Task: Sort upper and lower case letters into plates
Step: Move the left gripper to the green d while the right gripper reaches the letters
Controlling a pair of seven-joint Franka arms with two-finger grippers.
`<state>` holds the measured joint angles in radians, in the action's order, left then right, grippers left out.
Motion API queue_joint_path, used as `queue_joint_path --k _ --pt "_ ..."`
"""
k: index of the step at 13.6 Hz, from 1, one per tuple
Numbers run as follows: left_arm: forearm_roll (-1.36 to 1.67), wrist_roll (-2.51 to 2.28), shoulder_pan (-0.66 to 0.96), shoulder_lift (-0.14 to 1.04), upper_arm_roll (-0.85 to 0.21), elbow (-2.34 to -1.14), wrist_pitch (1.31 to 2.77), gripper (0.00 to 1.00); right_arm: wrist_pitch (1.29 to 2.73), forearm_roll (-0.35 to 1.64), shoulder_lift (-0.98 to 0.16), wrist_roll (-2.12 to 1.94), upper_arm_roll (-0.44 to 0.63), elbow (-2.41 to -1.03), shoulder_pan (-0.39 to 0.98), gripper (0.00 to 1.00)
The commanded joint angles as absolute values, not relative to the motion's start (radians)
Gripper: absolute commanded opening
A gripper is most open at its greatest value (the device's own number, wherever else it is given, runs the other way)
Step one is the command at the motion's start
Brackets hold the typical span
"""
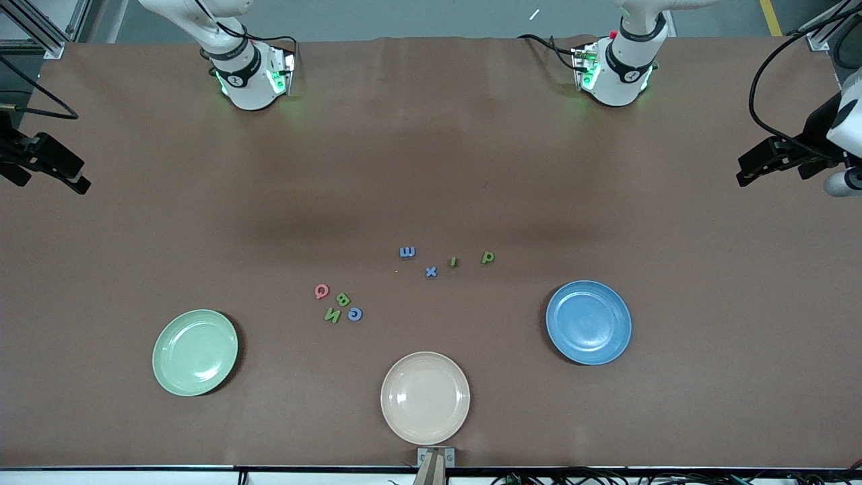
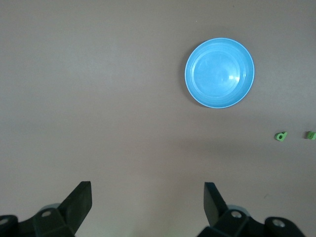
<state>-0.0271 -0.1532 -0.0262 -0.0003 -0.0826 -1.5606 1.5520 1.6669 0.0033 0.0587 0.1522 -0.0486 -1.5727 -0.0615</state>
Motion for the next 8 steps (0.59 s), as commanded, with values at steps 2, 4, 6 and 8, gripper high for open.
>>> queue_joint_path --k 2,4,6,8 --pt "-0.043 -0.136 -0.015 0.012 -0.1 -1.551 1.566 1.0 1.678 0.018 0.087 0.143 -0.048 -1.605 -0.063 1.0" --pt "-0.044 -0.13 -0.011 0.04 -0.121 -1.548 1.572 1.0 1.678 0.018 0.087 0.143 -0.048 -1.605 -0.063 1.0" --pt "-0.04 -0.137 -0.009 0.095 -0.153 -1.525 1.581 1.0 1.678 0.018 0.086 0.143 -0.049 -1.603 -0.061 1.0" --pt "-0.043 -0.141 0.006 0.174 -0.198 -1.505 1.626 1.0 1.671 0.018 0.086 0.141 -0.049 -1.601 -0.061 1.0"
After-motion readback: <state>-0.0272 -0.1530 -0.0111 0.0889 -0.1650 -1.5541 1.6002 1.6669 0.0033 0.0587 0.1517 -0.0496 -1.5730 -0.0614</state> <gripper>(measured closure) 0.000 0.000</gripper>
